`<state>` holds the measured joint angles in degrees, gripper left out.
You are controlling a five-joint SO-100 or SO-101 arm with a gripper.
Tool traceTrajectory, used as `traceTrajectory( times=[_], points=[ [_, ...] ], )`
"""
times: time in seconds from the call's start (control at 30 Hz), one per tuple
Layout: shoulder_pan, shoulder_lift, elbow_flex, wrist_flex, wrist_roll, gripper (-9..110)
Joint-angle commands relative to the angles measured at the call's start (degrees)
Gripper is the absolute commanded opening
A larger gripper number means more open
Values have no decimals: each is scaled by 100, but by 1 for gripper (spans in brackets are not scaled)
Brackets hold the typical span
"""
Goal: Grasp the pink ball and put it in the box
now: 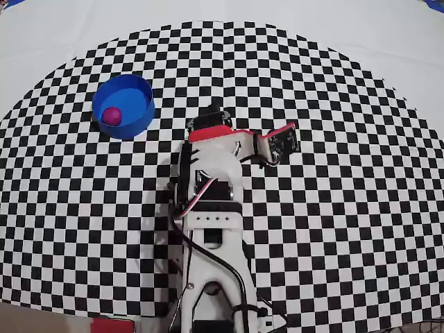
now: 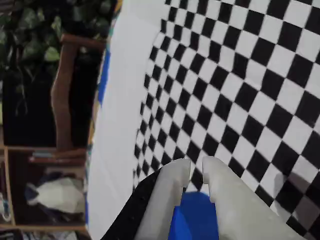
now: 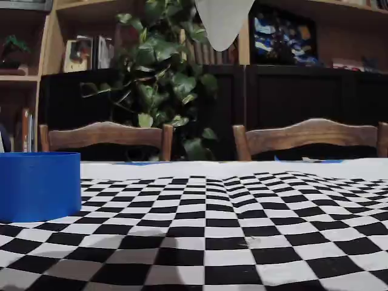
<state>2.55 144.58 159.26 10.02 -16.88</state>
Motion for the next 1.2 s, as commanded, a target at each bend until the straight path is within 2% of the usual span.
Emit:
traceTrajectory(
  times=[0.0,0.43,0.83,1.17],
  points=[
    [-26,747,290,246,149,0],
    [-97,3076,1731,1626,308,0],
    [-343,3964,1890,2997,589,0],
    [-299,4175,1898,3674,949,0]
  ],
)
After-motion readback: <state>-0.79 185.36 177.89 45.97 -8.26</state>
